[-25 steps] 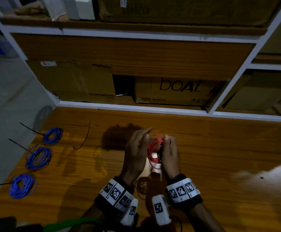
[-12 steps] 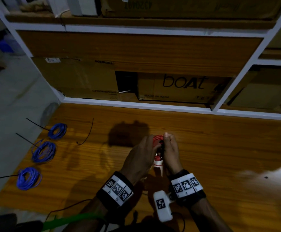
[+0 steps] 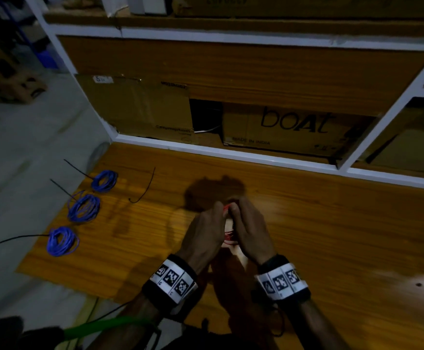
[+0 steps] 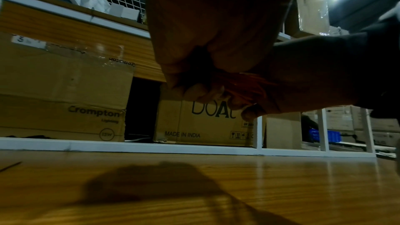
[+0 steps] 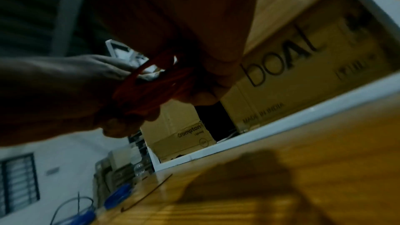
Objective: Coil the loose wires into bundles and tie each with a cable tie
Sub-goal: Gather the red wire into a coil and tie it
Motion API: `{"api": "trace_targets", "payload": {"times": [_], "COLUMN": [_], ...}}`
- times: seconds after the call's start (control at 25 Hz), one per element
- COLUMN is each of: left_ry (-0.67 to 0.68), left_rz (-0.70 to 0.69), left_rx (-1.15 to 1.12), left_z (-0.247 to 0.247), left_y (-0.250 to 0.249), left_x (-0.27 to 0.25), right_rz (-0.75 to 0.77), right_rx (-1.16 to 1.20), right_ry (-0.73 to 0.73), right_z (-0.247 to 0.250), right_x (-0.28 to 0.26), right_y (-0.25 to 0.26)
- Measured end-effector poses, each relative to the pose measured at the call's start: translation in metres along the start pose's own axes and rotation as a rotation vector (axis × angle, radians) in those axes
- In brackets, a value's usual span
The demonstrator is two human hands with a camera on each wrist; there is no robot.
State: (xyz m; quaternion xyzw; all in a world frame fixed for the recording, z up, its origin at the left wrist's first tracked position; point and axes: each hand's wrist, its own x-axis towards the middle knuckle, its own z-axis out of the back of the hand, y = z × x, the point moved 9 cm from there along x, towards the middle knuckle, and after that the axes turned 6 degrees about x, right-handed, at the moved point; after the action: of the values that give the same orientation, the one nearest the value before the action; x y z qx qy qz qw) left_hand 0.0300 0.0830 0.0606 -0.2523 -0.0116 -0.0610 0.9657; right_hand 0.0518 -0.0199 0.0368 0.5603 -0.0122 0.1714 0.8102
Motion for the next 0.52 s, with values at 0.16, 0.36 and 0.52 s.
{"api": "trace_targets", "payload": {"times": [0.16, 0.36, 0.52], "left_ry": [0.016, -0.087, -0.195], "left_rz": [0.093, 0.254, 0.249], "left_rx": [0.021, -0.070, -0.379], "left_z": [-0.003, 0.015, 0.035], "left_y": [0.016, 0.036, 0.052], "left_x": [-0.012, -0.029, -0.043], "right_rz": [0.088, 0.114, 0.180], "right_rx": [-0.113, 0.049, 0.137], "right_ry": [0.169, 0.271, 0.225], "right_z": [-0.012, -0.035, -0.055], "right_x": [-0.002, 0.011, 0.021], "right_y": [0.005, 0.015, 0.037]}}
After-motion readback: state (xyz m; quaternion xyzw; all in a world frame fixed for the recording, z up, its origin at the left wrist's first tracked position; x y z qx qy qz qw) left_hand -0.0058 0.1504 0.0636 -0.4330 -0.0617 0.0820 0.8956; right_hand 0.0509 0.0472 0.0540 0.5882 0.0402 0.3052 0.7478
